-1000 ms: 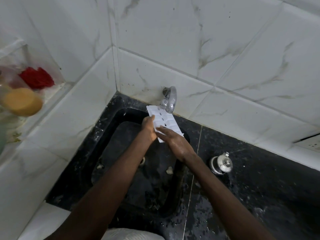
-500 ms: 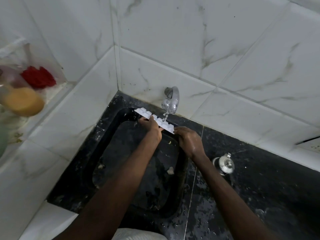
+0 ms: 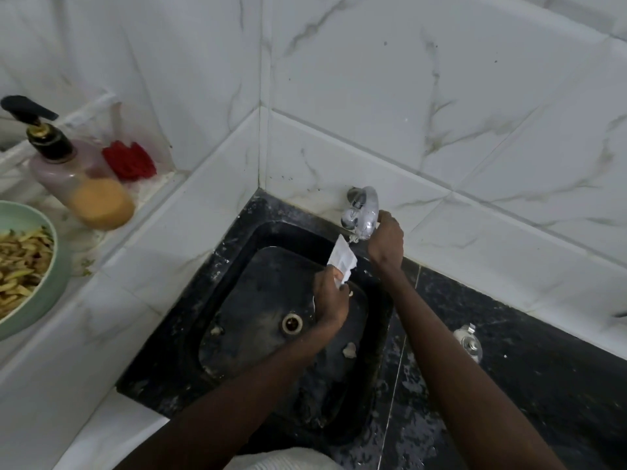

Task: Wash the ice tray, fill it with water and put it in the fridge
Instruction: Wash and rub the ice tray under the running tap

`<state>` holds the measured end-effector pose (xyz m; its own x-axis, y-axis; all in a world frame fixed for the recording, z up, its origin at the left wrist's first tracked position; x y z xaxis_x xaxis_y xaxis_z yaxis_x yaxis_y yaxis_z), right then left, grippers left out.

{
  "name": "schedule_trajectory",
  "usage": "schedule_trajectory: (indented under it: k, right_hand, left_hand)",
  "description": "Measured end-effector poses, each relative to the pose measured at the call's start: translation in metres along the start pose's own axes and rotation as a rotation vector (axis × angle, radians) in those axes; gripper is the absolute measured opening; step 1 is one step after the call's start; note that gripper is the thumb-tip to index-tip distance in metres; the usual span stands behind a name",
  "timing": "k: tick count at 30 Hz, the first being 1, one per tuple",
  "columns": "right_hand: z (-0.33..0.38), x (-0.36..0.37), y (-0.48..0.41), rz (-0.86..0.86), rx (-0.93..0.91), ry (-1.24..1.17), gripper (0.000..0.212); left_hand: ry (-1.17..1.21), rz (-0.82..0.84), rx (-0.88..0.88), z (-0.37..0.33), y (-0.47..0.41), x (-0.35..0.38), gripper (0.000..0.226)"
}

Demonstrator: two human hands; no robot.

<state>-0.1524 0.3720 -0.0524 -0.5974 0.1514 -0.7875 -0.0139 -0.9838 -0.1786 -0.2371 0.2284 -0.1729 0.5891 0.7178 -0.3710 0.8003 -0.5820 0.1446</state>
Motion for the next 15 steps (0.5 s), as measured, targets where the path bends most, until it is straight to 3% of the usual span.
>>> schedule_trajectory:
  k: [3, 6, 8, 15]
  right_hand:
    - [0.003, 0.023, -0.004, 0.072, 0.010, 0.008, 0.052]
    - [0.002, 0.038, 0.000, 0.084, 0.112, -0.035, 0.084]
    - [0.003, 0.045, -0.003, 0.078, 0.120, -0.041, 0.091]
    - [-0.008, 0.084, -0.019, 0.191, 0.200, -0.023, 0.055]
  left_hand:
    - [-0.016, -0.060, 0.191, 0.006, 0.016, -0.018, 0.029]
    - [-0.096, -0.125, 0.235, 0.025, 0.021, -0.032, 0.036]
    - [-0.089, -0.128, 0.225, 0.041, 0.021, -0.038, 0.034]
    - [-0.137, -0.110, 0.032, 0.102, 0.010, -0.070, 0.019]
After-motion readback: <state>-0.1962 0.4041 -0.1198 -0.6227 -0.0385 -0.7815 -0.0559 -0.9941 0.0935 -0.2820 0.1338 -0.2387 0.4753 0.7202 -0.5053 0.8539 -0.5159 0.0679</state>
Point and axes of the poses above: each hand's wrist, its own y-axis away from the middle knuckle, its own x-axis out of the palm, z = x × y, the point moved 9 cm from there along -y, towards the middle knuckle, and after that the axes turned 15 degrees about -z, right-handed, at the moved point
